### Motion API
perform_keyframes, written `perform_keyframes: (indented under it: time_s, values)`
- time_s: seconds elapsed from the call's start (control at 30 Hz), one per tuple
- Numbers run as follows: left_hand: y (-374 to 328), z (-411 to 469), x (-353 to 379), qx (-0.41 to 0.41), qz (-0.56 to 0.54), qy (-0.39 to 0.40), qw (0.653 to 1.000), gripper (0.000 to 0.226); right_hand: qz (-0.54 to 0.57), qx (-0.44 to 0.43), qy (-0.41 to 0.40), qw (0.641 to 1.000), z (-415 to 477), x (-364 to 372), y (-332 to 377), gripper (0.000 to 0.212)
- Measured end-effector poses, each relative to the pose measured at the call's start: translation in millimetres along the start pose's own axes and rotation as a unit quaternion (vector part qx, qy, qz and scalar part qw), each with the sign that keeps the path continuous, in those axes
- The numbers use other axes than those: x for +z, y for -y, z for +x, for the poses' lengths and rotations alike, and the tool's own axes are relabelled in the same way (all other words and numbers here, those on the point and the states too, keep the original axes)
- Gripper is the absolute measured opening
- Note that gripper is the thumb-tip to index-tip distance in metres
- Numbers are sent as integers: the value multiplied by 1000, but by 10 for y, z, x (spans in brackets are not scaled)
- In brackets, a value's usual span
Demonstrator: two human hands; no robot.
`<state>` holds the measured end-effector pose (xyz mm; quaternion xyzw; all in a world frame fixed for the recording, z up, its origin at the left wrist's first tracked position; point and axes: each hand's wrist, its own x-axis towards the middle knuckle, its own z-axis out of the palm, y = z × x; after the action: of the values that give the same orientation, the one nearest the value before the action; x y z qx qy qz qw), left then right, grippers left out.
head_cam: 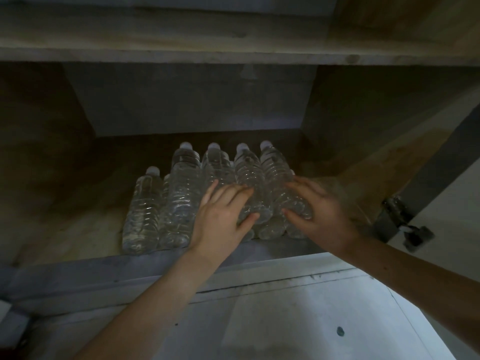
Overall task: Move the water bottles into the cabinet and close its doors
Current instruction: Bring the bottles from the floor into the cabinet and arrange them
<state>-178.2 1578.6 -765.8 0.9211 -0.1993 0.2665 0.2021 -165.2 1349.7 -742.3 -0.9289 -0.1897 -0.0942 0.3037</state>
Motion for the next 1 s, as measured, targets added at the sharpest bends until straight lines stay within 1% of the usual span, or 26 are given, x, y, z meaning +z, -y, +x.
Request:
perform_keyframes:
  time_s: [0.1, 0.17, 0.3, 0.37, 0.43, 0.5, 0.57, 0.63, 0.73, 0.87, 1.0]
  values:
    - [77, -10, -150, 0, -15, 1, 1000, 55, -20, -76, 0, 997, 63, 24, 156, 56]
    - [190, -60, -296, -7, 3, 1, 1000, 57, -45, -120, 5, 992, 117, 78, 278, 55]
    - [472, -168, -539, -33, 66, 62, 995, 64, -69, -152, 36, 985, 238, 222, 517, 49]
    - [585, -216, -602, -56, 54, 76, 994, 67, -84, -163, 64, 981, 301, 296, 612, 51]
    - [669, -282, -639, -73, 18, 75, 994, 66, -104, -174, 84, 976, 364, 369, 693, 56]
    - [721, -345, -661, -92, -1, 65, 994, 65, -124, -176, 94, 972, 421, 433, 775, 62]
    - [728, -384, -678, -135, -29, 51, 989, 68, -139, -168, 98, 971, 461, 464, 843, 66]
    - [729, -397, -687, -157, -63, 40, 985, 66, -142, -157, 103, 972, 481, 471, 887, 65]
    - [718, -401, -680, -160, -81, 34, 983, 58, -115, -143, 108, 977, 473, 470, 902, 60]
    - [707, -458, -670, -154, -73, 28, 985, 57, -92, -128, 110, 981, 433, 499, 849, 59]
    - [728, -503, -647, -146, -82, 23, 986, 56, -105, -150, 98, 978, 409, 518, 809, 58]
